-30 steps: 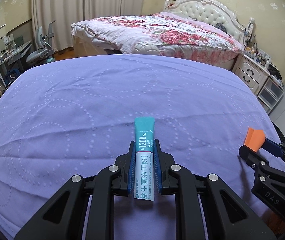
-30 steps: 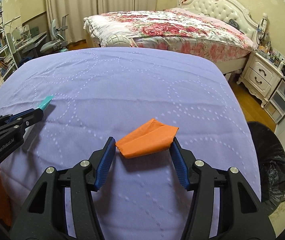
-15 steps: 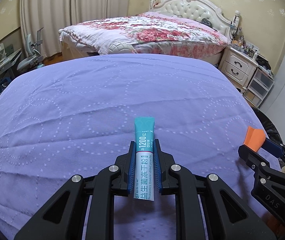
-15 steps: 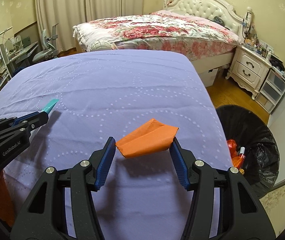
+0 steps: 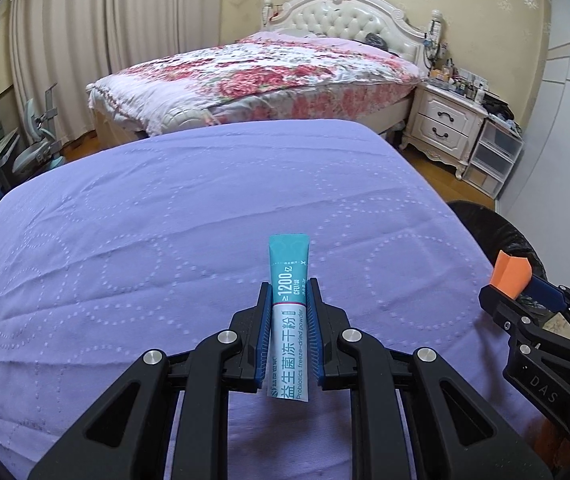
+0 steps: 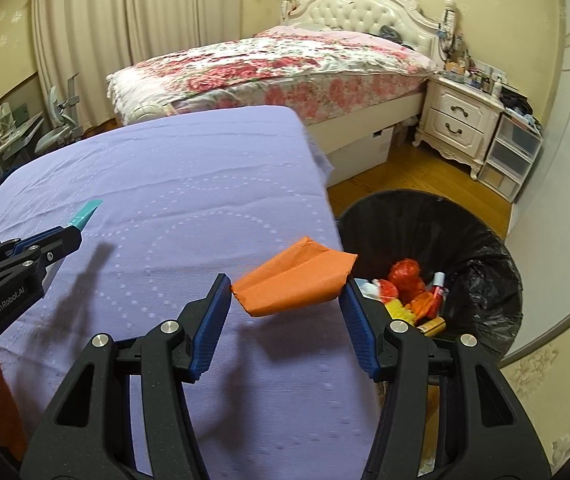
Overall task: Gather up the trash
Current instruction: 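Carry the tube and orange cloth over the bin with both grippers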
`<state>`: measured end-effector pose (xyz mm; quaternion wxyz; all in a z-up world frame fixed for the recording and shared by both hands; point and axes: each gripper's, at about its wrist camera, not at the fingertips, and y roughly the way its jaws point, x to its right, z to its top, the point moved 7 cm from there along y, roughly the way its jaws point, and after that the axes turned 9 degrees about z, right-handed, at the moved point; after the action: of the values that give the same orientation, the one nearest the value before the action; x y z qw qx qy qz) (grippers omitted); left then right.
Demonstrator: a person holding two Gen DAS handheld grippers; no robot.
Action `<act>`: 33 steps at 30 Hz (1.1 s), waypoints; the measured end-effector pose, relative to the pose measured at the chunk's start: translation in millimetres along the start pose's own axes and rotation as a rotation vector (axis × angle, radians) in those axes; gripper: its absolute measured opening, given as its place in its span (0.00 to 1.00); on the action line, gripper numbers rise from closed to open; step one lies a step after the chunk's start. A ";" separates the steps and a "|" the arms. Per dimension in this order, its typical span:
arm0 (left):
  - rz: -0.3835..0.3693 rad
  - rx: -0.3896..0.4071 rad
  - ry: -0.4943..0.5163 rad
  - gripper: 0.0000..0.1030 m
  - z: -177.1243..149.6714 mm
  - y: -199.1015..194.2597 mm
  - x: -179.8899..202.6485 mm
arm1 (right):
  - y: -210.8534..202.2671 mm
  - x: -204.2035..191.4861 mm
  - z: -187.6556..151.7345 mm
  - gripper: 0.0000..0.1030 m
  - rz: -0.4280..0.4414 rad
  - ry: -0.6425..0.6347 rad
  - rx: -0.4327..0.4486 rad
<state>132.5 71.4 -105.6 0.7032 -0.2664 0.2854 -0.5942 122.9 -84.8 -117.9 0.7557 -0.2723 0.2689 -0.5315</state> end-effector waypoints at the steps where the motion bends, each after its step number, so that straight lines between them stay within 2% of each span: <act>1: -0.005 0.002 0.008 0.17 0.9 0.0 5.2 | -0.8 3.7 0.0 0.53 -0.005 0.006 0.002; 17: -0.083 0.041 0.116 0.17 12.4 -4.2 85.8 | -19.7 77.4 -1.3 0.53 -0.111 0.102 0.038; 33: -0.132 0.078 0.165 0.18 45.1 7.2 158.2 | -19.2 140.8 13.0 0.53 -0.199 0.188 0.065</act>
<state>190.5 -82.2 -92.8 0.6465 -0.2071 0.3011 -0.6697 160.3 -222.4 -111.7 0.6792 -0.2220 0.2926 -0.6355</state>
